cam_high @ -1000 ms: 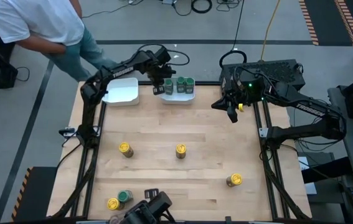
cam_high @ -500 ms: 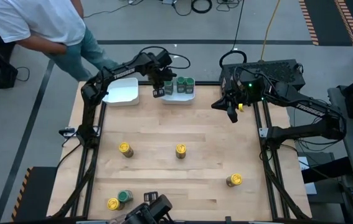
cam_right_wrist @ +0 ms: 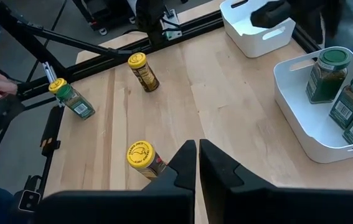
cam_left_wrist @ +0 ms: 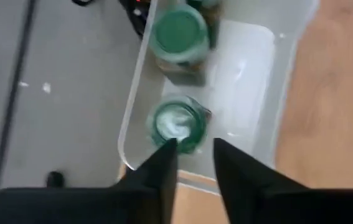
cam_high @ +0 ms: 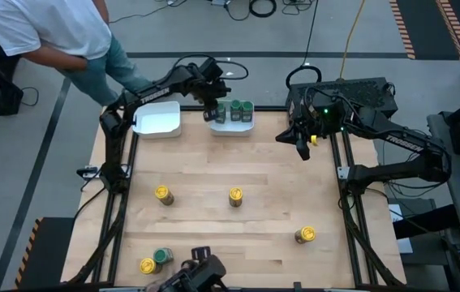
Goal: Sort spices by type
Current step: Put the top green seasoning bottle into the right white bin
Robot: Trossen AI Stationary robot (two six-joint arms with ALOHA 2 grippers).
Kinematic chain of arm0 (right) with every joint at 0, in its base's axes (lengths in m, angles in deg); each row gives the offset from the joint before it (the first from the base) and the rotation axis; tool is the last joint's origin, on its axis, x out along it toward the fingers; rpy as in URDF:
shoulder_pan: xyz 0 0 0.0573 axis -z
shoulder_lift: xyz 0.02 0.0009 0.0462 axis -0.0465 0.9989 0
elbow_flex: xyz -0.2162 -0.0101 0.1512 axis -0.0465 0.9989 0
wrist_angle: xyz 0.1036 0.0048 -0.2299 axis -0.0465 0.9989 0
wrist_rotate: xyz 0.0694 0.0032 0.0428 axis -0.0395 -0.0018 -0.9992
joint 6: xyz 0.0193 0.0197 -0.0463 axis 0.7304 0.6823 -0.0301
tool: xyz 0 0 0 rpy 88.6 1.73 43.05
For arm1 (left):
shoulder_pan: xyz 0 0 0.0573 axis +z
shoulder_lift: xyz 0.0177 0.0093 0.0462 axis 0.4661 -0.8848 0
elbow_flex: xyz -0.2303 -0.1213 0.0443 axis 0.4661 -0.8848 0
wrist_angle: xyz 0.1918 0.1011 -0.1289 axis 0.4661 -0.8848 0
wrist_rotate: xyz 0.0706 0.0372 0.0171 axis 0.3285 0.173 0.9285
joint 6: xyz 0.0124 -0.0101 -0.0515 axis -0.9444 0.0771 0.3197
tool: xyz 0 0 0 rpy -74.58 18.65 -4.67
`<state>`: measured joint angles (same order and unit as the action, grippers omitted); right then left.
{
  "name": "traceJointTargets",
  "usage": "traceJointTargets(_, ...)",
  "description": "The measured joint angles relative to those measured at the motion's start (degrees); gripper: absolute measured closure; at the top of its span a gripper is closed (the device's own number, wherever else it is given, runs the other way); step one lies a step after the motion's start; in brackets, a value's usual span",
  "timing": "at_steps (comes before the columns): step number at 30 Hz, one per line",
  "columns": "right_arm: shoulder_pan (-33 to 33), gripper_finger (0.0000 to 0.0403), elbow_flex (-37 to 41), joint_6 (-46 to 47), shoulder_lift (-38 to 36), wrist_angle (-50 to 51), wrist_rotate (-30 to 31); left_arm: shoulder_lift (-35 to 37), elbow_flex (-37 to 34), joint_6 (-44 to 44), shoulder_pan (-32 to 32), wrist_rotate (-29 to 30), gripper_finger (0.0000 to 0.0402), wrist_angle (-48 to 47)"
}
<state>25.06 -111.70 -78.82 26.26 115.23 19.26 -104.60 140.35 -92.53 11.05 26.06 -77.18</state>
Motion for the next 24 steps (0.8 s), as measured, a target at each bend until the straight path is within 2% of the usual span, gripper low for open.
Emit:
traceJointTargets(3,0.02,0.0403,0.00,-0.02,0.00,0.00,-0.01,-0.71,0.00,3.13,-0.29,1.83,0.0234,2.39)
traceJointTargets(8,0.01,0.0403,0.00,-0.65,0.00,0.00,-0.04,-1.88,-0.04,17.25,0.87,-1.52,0.0146,2.08)
traceJointTargets(11,0.00,0.0403,0.00,-1.06,0.00,-0.02,-0.04,-2.60,-0.07,23.84,1.17,-1.40,0.0110,3.10)
traceJointTargets(17,0.01,0.0403,0.00,-1.49,0.00,-0.02,-0.04,-3.20,-0.07,33.14,1.22,-0.95,0.0098,4.67)
traceJointTargets(24,0.02,0.0403,0.00,-1.44,0.00,0.00,-0.04,-3.87,-0.08,36.70,0.07,5.12,0.0100,5.08)
